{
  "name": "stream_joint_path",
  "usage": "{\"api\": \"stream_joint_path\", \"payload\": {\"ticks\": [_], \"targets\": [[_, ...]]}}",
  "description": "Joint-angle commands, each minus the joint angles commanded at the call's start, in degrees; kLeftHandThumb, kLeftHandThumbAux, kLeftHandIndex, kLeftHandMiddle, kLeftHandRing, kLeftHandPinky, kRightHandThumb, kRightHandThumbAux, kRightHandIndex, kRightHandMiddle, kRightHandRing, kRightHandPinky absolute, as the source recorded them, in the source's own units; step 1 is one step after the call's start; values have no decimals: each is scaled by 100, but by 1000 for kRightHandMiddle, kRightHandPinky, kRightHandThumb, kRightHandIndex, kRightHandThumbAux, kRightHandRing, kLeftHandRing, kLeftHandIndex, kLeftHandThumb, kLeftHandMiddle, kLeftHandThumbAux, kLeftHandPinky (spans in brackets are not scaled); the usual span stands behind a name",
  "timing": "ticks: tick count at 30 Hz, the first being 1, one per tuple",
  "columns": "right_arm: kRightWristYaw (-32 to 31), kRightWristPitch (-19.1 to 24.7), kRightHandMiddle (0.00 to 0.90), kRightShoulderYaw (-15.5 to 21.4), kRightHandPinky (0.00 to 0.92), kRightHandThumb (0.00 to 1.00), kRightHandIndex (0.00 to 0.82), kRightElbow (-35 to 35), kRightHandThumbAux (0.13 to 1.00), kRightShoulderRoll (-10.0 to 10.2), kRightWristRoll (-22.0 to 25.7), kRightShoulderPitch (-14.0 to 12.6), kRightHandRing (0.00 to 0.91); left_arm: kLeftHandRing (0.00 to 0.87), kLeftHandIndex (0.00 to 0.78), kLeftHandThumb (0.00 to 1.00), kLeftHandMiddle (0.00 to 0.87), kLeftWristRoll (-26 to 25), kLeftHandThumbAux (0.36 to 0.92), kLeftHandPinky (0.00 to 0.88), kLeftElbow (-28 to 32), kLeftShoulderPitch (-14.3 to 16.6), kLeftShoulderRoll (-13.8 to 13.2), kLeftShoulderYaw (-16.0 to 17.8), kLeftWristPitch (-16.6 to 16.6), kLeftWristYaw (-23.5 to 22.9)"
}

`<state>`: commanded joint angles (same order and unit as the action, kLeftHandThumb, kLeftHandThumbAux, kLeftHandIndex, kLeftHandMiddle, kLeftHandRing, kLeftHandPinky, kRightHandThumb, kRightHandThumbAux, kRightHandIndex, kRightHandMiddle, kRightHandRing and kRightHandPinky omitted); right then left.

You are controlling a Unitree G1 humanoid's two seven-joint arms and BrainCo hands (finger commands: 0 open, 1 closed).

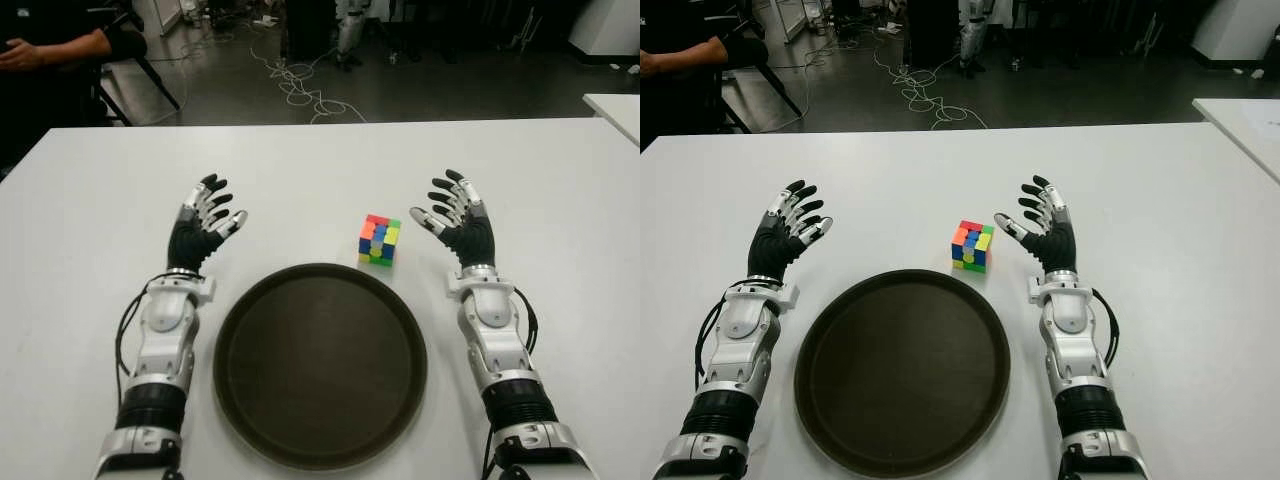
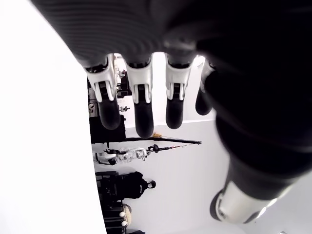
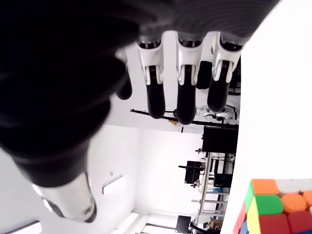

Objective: Pick up the Rubik's Cube and put it in the plate

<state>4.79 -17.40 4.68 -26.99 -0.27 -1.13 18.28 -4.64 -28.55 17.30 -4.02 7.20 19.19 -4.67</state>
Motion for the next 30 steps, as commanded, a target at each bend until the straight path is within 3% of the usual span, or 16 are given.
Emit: {"api": "stream_joint_path", "payload": {"ticks": [30], "targets": [[-34, -130, 229, 13, 242, 153, 162, -98, 786, 16, 43, 27, 228, 157, 79, 96, 155, 9, 769, 174, -20, 23, -29, 3, -52, 3]]}}
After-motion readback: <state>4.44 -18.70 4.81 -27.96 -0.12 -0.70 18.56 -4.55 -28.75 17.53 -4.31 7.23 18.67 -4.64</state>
